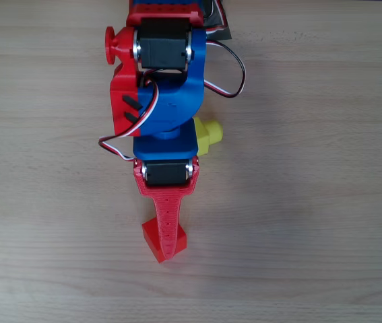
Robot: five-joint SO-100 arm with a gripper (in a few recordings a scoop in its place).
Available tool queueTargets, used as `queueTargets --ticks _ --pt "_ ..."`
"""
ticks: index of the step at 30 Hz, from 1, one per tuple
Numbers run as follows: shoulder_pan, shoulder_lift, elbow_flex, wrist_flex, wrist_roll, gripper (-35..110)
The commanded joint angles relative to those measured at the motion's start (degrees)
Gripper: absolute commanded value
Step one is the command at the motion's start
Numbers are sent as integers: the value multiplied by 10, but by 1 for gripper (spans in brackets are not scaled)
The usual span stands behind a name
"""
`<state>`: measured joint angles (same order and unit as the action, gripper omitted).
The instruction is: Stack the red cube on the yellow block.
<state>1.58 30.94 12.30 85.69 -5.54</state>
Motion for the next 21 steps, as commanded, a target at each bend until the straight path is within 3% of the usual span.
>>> queueTargets --ticks 1,21 --pt "-3 20 -22 10 -12 31" --pt "15 92 61 1 -10 31"
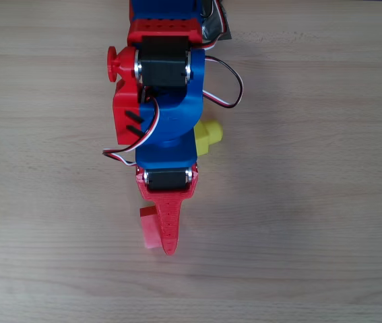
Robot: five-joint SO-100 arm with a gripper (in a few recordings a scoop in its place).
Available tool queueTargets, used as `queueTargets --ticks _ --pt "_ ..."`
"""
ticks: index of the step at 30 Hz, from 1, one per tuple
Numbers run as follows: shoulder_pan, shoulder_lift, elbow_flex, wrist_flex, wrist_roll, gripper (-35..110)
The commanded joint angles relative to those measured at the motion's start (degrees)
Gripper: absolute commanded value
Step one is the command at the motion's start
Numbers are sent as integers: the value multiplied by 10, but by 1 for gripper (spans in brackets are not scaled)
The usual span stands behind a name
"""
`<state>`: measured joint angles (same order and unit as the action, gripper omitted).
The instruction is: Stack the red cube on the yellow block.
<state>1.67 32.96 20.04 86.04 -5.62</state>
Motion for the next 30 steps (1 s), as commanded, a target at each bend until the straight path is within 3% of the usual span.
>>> queueTargets --ticks 1,30 --pt "14 74 -18 -3 -9 31" --pt "16 -14 -96 -2 -14 32"
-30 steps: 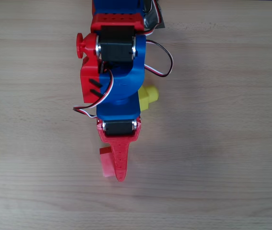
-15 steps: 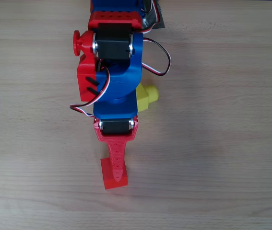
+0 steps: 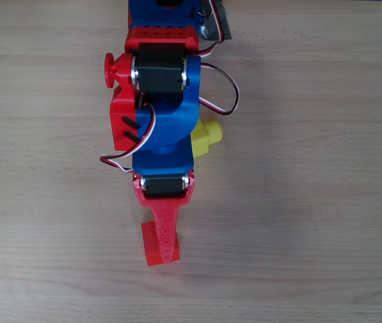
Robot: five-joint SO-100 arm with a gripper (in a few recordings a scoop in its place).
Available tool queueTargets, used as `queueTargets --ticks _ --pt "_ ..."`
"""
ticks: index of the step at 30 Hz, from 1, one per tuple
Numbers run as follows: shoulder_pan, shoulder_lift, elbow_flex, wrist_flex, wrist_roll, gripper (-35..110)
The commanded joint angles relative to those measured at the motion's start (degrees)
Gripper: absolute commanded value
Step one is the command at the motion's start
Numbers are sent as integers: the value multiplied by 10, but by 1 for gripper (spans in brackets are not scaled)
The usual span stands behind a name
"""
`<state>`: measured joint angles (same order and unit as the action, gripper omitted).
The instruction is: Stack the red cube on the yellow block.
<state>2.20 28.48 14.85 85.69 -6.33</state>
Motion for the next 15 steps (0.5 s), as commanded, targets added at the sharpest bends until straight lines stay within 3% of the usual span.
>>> queueTargets --ticks 1,8,15 --pt "11 28 -44 1 -7 31" --pt "11 25 -36 -4 -18 0" --pt "26 33 -48 -34 9 0"
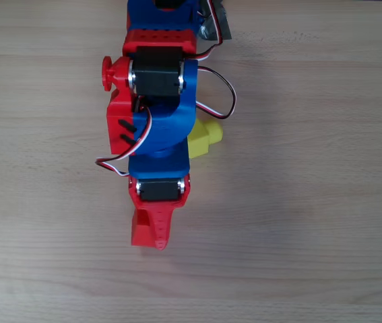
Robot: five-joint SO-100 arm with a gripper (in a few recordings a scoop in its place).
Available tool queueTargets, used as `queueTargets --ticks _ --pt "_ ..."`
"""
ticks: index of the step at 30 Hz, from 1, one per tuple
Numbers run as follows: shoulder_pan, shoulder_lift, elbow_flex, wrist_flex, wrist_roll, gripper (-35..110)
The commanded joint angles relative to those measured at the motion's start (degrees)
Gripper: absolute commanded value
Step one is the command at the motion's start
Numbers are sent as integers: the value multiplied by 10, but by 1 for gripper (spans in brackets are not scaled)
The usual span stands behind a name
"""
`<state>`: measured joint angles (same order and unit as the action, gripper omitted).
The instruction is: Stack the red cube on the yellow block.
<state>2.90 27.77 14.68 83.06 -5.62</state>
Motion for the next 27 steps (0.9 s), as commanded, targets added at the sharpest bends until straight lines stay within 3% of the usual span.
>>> queueTargets --ticks 1,9,27 --pt "19 42 -55 -8 3 0" --pt "5 135 -32 3 -5 0" --pt "14 414 395 -163 -27 0"
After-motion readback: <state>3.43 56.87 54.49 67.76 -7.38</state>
